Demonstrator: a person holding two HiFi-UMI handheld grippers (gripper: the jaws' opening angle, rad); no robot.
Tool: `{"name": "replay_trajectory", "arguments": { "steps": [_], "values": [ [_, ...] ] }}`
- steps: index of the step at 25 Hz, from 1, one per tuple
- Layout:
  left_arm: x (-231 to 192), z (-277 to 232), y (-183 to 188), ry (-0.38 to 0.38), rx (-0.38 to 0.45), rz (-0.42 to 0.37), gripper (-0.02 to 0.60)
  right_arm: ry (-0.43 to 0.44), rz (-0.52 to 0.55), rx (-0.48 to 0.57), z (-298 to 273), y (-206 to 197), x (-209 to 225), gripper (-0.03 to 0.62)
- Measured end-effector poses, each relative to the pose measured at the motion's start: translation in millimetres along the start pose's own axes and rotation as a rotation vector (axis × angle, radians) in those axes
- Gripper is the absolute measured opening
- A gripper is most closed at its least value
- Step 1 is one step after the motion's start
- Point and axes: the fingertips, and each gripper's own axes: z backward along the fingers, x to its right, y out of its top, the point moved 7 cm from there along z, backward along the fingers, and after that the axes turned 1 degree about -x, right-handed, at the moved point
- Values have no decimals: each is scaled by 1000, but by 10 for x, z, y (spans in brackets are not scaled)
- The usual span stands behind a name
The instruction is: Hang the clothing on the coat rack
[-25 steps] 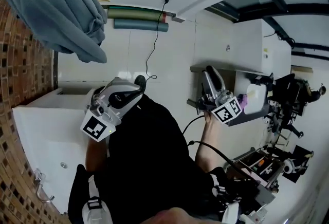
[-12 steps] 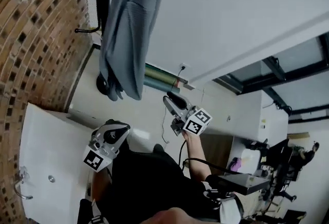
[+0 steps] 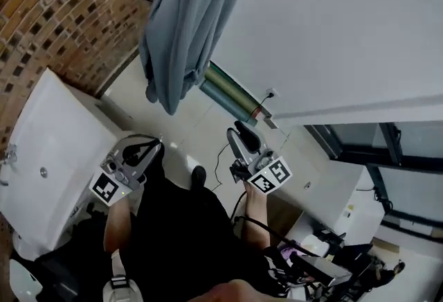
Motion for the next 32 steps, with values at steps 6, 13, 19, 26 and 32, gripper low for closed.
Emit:
{"name": "replay_trajectory", "arguments": {
  "steps": [6,13,19,26,32],
  "values": [
    [950,337,532,340,4,-102,3,174,-122,49,651,-264,216,112],
    [1735,592,784,493,30,-52,57,226,-200,90,1048,-256,67,103],
    [2082,868,761,474,74,10,144,271,-180,60,1199,-391,-451,100],
    [2314,1387,814,338,137,26,140,235,-104,37,1410,-475,-1363,72],
    [2331,1457,656,133,253,85,3,116,81,5,1917,-484,-2006,3]
  ]
}}
